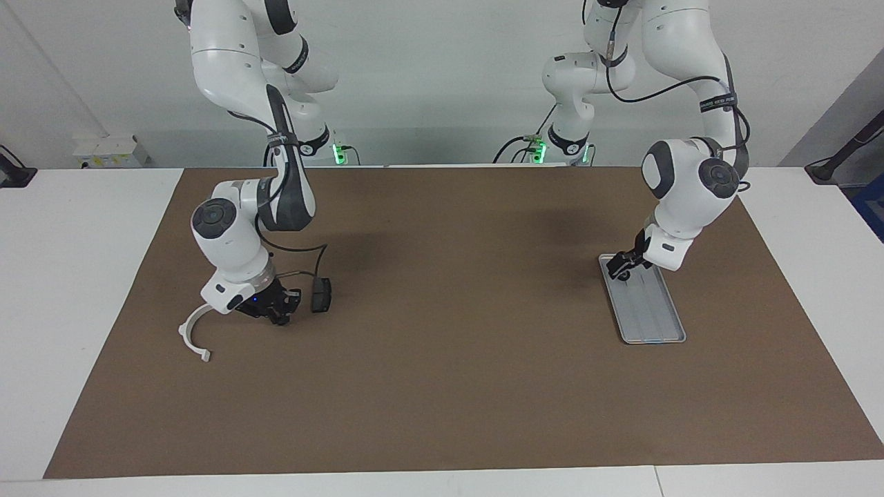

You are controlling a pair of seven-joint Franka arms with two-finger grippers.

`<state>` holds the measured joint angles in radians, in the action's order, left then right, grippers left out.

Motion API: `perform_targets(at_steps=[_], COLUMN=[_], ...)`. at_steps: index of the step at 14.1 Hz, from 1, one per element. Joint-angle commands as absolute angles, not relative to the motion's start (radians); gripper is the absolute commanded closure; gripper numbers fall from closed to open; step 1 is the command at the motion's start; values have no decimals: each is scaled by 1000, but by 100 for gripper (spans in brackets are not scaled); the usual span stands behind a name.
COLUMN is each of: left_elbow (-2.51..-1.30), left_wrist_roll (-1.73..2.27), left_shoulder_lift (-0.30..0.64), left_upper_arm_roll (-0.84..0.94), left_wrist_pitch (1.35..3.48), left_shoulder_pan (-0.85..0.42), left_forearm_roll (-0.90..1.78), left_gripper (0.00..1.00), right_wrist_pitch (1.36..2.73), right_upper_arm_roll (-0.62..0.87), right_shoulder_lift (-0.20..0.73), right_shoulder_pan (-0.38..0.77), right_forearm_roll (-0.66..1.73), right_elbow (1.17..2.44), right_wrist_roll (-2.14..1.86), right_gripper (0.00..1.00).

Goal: Pick bearing gear from pile to tray

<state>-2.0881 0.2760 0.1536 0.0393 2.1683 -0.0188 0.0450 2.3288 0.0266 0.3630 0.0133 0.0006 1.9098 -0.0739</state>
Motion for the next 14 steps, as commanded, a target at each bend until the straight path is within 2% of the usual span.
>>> perform_targets(at_steps=[1,3,5,11,14], left_elbow=[-2088,-2094,-2100,-2100,-2100], left_wrist_roll=[336,383,413,454,460], left_shoulder_lift=[150,149,149,149,149], left_upper_arm_roll=[34,34,34,34,34], left_wrist_pitch=[2184,2184,2203,2204,2204], left_shoulder_pan=[-48,-73,-92,-115,-117], left_forearm_roll=[38,40,40,40,40], left_gripper=[0,0,0,0,0], right_wrist_pitch=[2190,2007,1903,1904,1992], right_upper_arm_roll=[29,29,26,32,34], right_shoulder_lift=[348,345,328,278,281], right_shoulder_pan=[47,107,216,484,543], right_forearm_roll=[5,2,-11,-40,-37], right_elbow=[1785,1630,1568,1601,1643], right_wrist_roll=[-11,102,298,792,899], right_gripper=[100,100,100,100,100])
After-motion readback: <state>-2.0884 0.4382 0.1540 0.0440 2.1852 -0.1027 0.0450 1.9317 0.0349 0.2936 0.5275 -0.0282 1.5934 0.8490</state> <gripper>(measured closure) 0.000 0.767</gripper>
